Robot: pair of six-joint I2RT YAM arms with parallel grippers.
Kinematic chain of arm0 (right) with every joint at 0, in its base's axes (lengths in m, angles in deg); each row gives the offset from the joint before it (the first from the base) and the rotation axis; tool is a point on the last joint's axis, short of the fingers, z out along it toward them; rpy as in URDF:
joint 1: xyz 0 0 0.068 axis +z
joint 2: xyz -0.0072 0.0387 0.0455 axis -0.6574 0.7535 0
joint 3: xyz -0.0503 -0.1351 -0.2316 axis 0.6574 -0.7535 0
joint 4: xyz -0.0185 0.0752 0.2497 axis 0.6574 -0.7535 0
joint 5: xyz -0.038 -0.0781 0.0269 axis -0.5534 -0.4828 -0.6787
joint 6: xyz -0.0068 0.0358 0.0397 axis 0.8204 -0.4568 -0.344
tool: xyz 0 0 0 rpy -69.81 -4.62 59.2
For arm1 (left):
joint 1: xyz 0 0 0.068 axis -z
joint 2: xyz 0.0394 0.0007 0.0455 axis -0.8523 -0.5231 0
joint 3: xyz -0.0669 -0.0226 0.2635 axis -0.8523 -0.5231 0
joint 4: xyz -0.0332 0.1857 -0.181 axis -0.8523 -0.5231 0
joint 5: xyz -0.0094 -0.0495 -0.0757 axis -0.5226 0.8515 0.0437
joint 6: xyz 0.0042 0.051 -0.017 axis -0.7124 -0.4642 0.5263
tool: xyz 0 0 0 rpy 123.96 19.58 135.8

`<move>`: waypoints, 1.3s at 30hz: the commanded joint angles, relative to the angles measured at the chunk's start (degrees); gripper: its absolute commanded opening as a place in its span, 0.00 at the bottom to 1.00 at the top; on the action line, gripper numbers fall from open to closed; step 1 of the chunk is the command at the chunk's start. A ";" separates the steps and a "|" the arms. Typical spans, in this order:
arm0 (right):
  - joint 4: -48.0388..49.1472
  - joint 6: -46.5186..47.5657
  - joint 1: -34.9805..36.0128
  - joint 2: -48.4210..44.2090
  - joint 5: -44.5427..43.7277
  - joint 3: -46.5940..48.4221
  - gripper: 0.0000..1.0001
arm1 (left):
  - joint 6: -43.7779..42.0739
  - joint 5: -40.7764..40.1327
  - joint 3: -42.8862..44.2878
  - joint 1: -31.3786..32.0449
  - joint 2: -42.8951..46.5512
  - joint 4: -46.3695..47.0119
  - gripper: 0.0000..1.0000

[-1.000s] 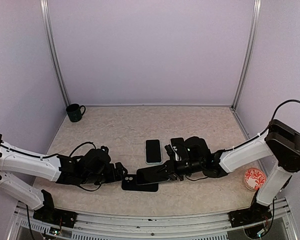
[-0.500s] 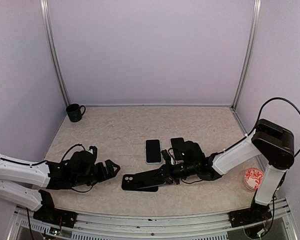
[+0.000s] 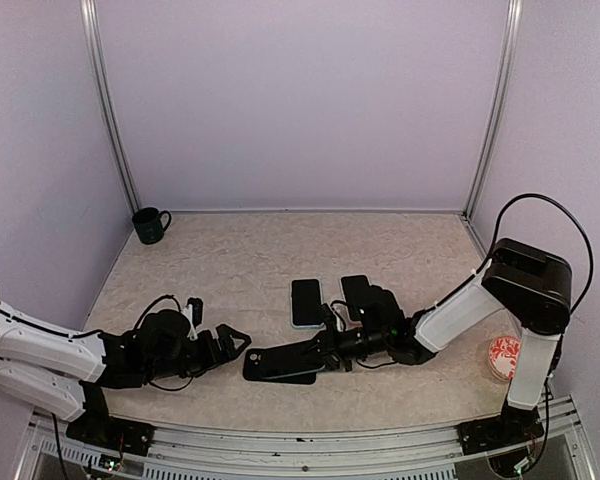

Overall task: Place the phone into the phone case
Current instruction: Install the phone on the phone case.

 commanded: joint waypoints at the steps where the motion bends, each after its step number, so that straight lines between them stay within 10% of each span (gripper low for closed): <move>1: 5.42 -2.47 0.54 1.45 1.97 1.38 0.00 | 0.54 0.46 0.05 0.92 -2.49 4.66 0.99; 39: 11.78 -7.15 0.06 8.67 3.06 4.29 0.00 | 1.42 6.27 2.18 4.44 -18.91 20.25 0.99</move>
